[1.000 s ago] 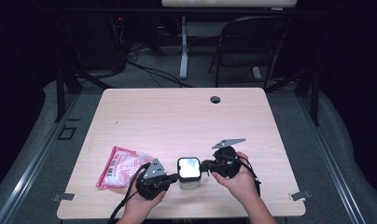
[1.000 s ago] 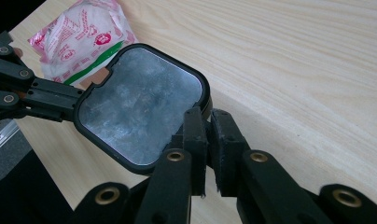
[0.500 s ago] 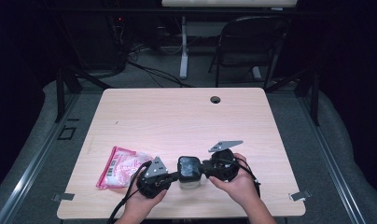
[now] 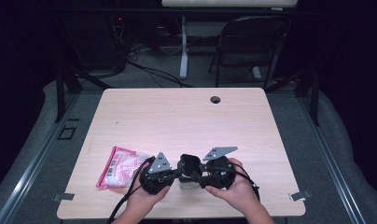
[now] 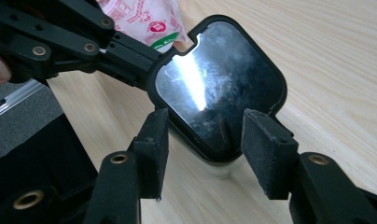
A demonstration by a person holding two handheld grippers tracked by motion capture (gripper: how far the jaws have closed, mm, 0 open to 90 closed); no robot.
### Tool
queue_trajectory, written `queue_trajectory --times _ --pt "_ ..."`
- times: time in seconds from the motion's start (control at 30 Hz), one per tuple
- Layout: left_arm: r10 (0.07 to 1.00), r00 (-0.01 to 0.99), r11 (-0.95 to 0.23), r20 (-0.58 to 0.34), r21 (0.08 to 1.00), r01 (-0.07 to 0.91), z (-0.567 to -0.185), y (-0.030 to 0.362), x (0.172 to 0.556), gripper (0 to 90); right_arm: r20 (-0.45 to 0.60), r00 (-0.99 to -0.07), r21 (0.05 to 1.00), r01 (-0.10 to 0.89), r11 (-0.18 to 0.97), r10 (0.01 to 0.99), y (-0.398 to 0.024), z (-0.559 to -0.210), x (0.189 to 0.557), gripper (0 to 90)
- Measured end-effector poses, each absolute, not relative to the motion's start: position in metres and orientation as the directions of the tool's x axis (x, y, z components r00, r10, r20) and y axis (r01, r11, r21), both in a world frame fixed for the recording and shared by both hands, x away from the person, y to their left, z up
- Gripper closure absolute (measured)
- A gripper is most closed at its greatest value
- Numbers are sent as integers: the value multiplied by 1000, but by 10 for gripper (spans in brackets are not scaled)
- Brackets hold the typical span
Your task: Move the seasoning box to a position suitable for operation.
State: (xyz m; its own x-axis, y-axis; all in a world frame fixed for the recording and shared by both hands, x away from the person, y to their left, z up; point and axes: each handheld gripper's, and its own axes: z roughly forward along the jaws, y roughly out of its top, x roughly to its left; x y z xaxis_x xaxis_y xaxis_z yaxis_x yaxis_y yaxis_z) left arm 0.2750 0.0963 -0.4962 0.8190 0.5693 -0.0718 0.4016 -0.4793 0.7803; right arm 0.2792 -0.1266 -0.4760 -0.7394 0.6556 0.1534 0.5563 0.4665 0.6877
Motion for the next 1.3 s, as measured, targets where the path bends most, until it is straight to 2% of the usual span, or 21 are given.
queue_trajectory --times 0.4,1.3 --pt "572 818 -469 -60 794 386 -487 89 278 888 59 -745 699 506 505 664 -112 -479 274 460" --pt "586 809 -502 -46 763 408 -509 88 281 861 91 -734 700 528 482 673 -116 -481 276 477"
